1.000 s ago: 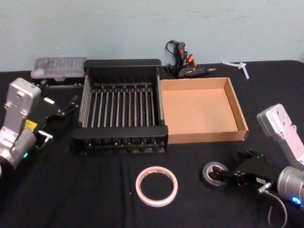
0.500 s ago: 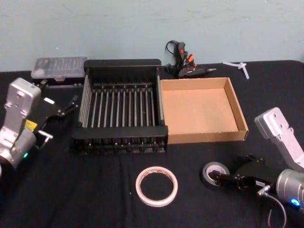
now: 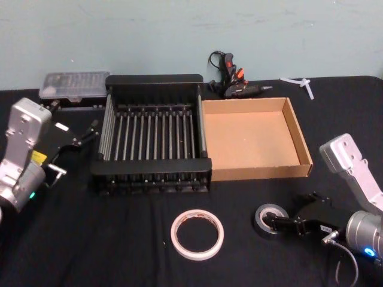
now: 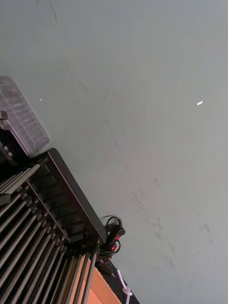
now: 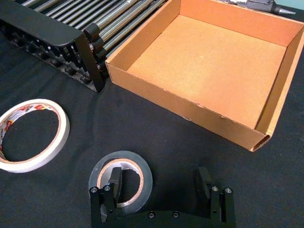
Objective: Pick up the white tape and place it into the black box , Pick up the silver tape and place it into the brown box.
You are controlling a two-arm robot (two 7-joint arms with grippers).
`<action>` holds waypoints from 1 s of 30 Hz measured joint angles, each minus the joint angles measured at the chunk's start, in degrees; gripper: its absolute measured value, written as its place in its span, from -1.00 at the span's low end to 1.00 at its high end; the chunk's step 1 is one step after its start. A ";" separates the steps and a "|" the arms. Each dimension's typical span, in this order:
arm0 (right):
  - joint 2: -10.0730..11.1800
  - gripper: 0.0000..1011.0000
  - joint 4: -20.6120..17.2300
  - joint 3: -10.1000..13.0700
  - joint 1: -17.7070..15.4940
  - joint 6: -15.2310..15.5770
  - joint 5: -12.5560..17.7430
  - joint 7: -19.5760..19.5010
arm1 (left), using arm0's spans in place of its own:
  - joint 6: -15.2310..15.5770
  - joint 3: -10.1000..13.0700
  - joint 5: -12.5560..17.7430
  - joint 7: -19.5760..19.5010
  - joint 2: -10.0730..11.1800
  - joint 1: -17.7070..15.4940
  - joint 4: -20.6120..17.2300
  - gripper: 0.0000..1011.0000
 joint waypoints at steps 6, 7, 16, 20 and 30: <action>-0.38 0.98 0.38 -0.19 0.35 0.05 -0.49 0.23 | 0.00 0.00 0.00 0.00 0.00 0.00 0.00 0.98; -0.43 0.98 0.41 -0.23 0.40 0.08 -0.55 0.25 | 0.00 0.00 0.00 0.00 0.00 0.00 0.00 0.98; -0.56 0.98 0.55 -0.43 0.65 0.13 -1.26 0.42 | 0.00 0.00 0.00 0.00 0.00 0.00 0.00 0.98; -0.55 0.98 0.55 -0.43 0.65 0.13 -1.23 0.42 | 0.00 0.00 0.00 0.00 0.00 0.00 0.00 0.98; -0.55 0.73 0.54 -0.41 0.61 0.11 -1.14 0.41 | 0.00 0.00 0.00 0.00 0.00 0.00 0.00 0.98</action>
